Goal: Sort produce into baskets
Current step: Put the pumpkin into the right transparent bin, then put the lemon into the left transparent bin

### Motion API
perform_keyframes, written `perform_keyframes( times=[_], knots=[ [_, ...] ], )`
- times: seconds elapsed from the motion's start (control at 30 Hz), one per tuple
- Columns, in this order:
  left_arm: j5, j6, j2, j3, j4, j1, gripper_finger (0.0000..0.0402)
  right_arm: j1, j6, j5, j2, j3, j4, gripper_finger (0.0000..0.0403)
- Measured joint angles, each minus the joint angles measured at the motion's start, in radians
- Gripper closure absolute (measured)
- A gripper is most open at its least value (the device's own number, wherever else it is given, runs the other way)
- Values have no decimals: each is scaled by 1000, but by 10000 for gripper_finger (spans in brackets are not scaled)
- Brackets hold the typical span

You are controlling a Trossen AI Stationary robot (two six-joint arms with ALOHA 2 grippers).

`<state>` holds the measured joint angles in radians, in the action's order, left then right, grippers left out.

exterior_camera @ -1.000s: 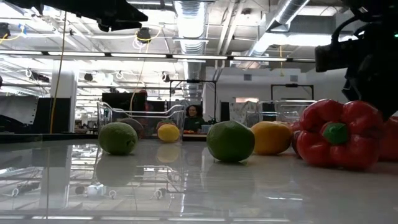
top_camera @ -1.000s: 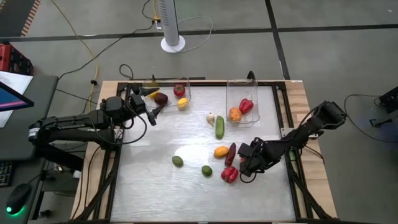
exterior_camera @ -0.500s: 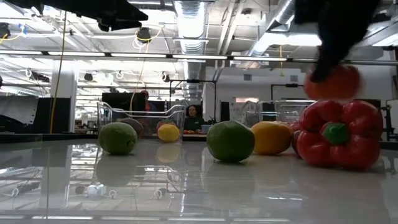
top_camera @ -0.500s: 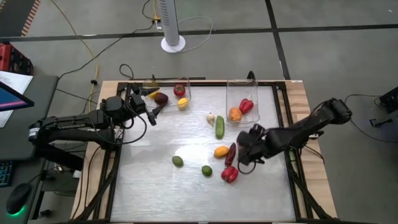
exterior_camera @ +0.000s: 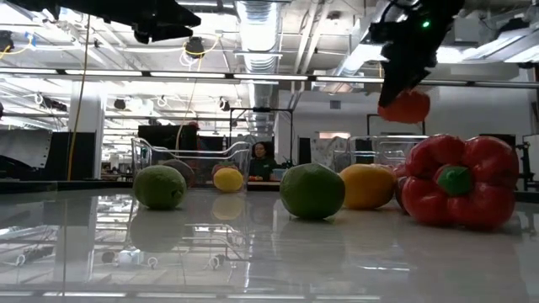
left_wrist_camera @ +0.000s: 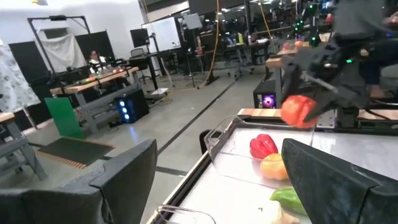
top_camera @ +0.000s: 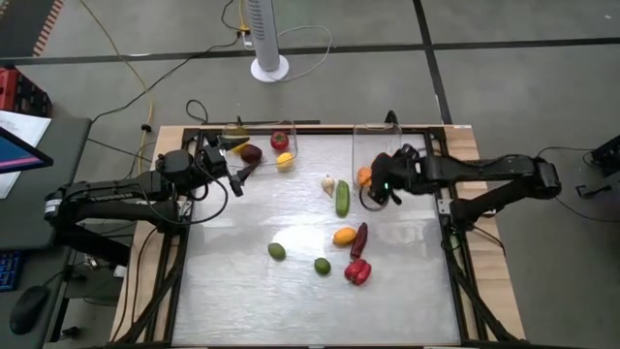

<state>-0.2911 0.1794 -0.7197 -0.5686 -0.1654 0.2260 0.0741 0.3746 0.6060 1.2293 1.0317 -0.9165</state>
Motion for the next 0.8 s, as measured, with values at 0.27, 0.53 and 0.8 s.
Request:
perform_keyframes(
  times=[0.27, 0.53, 0.8],
  knots=[
    [0, -18, 0, 0, 36, 0, 70, 114, -103, -187, -6, 1, 57, 9],
    [-1, -5, 0, 0, 39, 0, 70, -185, -103, -242, 65, 1, 275, 10],
    [-2, -5, 0, 0, 36, 0, 70, -312, -66, -410, 291, 1, 400, 30]
  ],
)
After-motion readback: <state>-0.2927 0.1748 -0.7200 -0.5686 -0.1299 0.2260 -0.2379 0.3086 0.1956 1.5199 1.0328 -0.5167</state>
